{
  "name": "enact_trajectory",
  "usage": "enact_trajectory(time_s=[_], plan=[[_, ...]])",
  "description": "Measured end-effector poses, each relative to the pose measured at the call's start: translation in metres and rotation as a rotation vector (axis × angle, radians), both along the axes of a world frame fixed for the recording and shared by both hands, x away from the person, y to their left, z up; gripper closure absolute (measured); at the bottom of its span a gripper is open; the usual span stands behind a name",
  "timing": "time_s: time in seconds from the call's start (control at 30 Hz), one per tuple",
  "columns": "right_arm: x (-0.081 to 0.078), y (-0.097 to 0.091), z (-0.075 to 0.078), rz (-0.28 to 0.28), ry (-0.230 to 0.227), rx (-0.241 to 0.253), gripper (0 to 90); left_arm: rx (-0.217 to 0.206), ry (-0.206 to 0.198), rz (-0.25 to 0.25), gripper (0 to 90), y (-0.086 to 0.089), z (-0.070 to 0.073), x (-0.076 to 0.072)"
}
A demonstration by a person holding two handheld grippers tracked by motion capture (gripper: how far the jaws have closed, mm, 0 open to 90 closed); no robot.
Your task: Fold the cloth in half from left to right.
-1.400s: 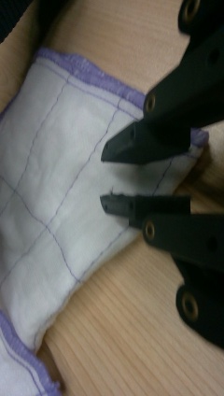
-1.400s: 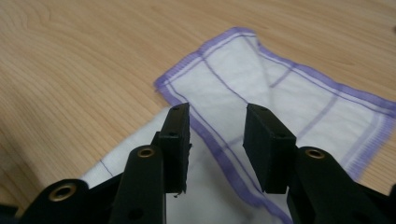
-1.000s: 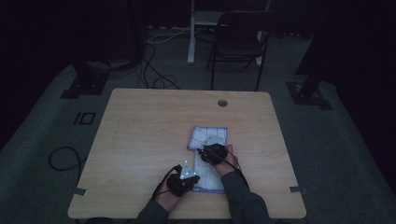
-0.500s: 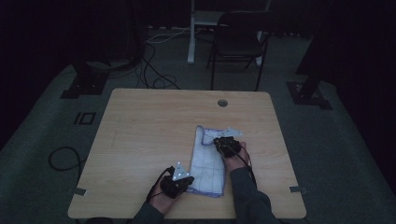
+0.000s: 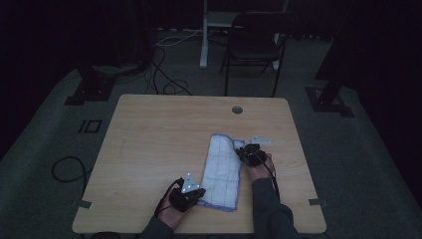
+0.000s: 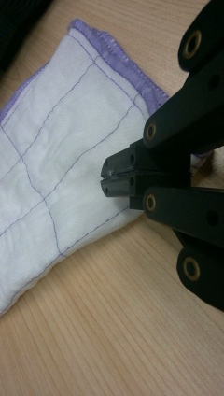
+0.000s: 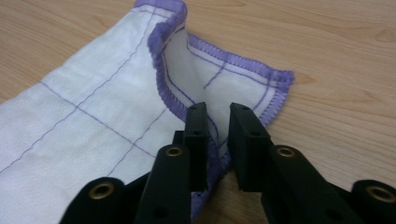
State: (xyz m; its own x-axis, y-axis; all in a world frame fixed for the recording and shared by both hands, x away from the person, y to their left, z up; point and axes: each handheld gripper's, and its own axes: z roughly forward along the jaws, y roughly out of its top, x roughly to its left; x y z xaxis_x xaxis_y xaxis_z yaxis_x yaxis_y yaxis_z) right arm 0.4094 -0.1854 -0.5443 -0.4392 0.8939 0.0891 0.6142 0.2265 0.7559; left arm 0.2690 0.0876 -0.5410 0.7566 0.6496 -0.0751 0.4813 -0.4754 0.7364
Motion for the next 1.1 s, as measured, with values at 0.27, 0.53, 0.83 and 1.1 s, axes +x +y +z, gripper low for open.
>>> enact_trajectory(time_s=[0.27, 0.53, 0.83, 1.1], plan=[[0.004, -0.004, 0.001, -0.032, 0.000, -0.019, 75.2, -0.003, -0.004, 0.010, 90.0, 0.004, 0.001, -0.002], [0.005, -0.014, 0.004, -0.100, 0.002, -0.057, 76.6, -0.004, -0.011, 0.017, 89.6, 0.007, 0.003, -0.002], [0.003, -0.017, 0.011, -0.080, -0.032, -0.039, 69.4, -0.034, -0.043, 0.038, 79.4, 0.010, 0.012, 0.007], [0.003, -0.016, 0.013, -0.064, -0.037, -0.038, 63.7, -0.047, -0.056, 0.057, 74.8, 0.011, 0.017, 0.021]])
